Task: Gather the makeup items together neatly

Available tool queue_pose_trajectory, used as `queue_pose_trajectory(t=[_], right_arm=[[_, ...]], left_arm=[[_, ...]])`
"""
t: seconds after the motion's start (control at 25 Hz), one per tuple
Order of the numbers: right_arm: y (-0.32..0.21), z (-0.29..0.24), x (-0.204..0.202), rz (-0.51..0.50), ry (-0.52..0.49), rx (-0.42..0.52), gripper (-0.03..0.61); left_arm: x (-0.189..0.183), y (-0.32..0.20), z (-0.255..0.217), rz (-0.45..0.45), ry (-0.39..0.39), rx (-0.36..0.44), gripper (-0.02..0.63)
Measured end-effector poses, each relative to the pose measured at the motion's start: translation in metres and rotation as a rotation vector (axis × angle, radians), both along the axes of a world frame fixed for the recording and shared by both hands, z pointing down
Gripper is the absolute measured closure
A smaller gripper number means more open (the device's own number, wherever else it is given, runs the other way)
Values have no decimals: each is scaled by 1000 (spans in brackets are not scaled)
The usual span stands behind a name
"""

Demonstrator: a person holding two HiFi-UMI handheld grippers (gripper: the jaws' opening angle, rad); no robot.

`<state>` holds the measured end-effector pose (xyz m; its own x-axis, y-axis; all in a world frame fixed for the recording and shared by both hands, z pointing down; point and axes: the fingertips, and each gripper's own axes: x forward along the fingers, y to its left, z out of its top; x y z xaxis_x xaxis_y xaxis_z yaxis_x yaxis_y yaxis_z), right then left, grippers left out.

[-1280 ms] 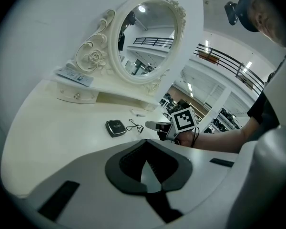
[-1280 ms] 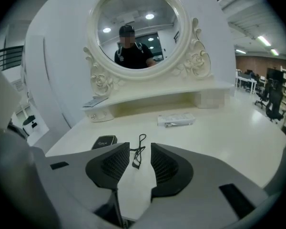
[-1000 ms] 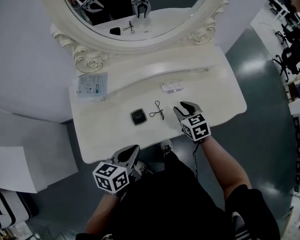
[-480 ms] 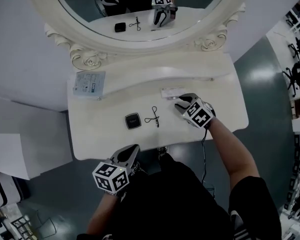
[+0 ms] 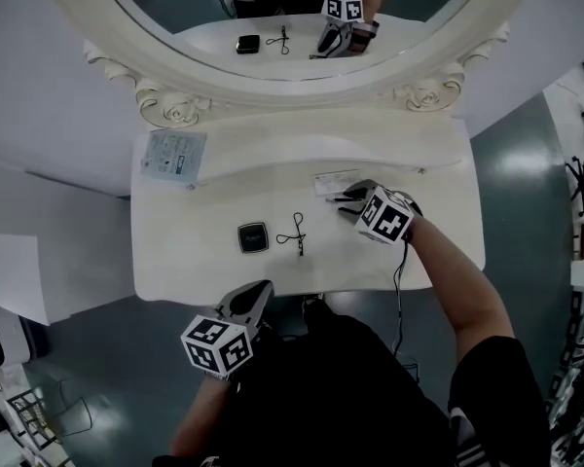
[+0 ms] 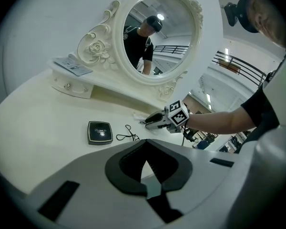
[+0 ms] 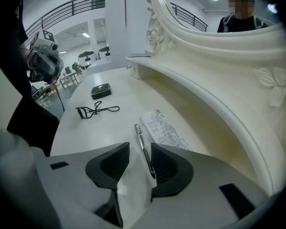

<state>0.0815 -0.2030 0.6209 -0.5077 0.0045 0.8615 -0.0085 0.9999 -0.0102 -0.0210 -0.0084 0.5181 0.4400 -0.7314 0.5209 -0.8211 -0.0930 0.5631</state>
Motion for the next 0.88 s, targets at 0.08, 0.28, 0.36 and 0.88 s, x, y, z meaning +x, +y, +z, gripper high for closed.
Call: queue_pose_trajectory(t=[0.08, 0.28, 0.36, 0.88], right_arm=[[-1, 4, 1, -10, 18, -55, 422], [-8, 8, 3, -62, 77, -96, 480], [-6, 5, 1, -114, 91, -70, 480], [-4, 0, 3, 152, 14, -3, 531]], left_arm=[[3, -3, 0, -7, -2, 0, 606], [7, -9, -2, -21, -8, 5, 606], [8, -10, -3, -25, -10, 7, 606], [1, -7, -9, 3, -18, 23, 606]])
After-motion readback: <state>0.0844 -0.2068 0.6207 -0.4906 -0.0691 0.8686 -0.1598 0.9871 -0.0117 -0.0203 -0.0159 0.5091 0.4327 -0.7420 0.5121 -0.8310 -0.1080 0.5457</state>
